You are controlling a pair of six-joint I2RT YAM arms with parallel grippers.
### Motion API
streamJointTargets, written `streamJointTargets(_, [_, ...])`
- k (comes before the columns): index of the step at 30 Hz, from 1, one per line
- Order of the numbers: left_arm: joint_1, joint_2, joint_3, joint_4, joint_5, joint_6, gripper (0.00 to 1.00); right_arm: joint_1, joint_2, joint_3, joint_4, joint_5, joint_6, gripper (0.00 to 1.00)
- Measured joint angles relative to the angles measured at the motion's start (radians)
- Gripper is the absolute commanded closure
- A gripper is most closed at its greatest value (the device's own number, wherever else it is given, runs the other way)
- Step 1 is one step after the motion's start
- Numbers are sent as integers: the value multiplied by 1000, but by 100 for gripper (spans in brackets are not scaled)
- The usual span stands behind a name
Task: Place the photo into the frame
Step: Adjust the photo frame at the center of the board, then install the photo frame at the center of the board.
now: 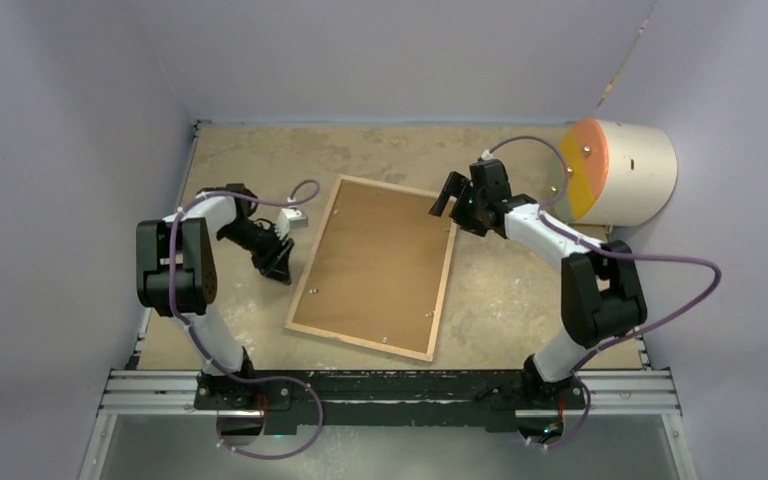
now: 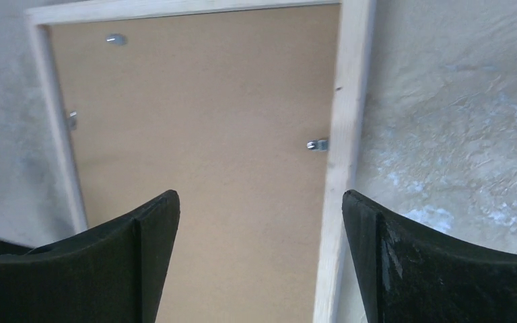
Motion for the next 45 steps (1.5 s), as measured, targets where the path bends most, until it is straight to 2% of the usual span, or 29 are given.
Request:
streamJointTargets(4, [35,10,64,-49,58,4,56,68,-114,-21,7,18,-3,14])
streamJointTargets(8, [29,37,81,-67,116,1,59,270,-147,-36,97,-10,17,18])
streamJointTargets(13, [25,122,80,-72,143,-2,64,511,-64,-58,204,-68,55,22])
streamJointTargets(18, [25,144,75,-66,153,-6,69,649,101,-6,269,-99,71,24])
streamJointTargets(23, [25,145,70,-58,154,-21,77,709,240,72,332,-131,92,26])
streamJointTargets(30, [25,145,65,-52,161,-45,81,730,336,142,384,-157,113,29])
streamJointTargets(45, [27,144,61,-47,163,-63,82,731,377,189,390,-130,110,34])
